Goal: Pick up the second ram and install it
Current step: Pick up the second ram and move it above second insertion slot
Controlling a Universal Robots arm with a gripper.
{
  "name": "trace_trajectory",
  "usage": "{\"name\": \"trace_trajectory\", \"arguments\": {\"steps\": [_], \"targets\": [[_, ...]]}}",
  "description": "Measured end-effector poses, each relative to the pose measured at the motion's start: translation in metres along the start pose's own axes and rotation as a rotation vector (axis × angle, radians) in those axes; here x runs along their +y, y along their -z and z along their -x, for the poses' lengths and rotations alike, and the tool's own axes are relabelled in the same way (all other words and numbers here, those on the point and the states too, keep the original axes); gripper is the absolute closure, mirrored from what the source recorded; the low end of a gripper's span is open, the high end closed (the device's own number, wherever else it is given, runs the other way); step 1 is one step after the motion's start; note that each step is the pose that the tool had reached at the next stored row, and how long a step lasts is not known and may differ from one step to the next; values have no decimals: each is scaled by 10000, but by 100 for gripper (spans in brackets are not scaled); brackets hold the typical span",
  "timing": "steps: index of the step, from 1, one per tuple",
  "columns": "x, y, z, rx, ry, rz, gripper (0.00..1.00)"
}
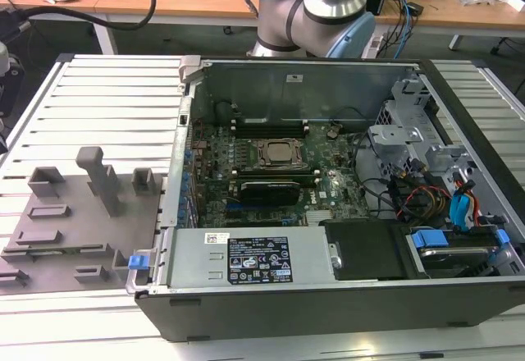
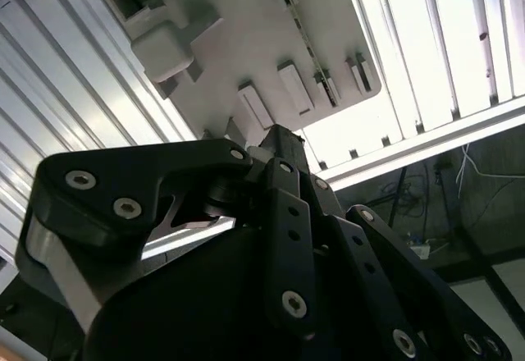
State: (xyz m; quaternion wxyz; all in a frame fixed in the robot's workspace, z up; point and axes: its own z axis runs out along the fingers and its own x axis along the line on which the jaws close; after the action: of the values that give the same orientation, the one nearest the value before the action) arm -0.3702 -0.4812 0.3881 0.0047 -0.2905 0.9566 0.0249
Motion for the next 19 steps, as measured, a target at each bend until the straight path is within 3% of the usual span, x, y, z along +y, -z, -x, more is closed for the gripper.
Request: {"name": "trace_trajectory", "arguments": {"steps": [7, 19], "targets": [[0, 0, 0, 27, 602, 14, 89], [0, 0, 0, 94, 2080, 48, 89]]}}
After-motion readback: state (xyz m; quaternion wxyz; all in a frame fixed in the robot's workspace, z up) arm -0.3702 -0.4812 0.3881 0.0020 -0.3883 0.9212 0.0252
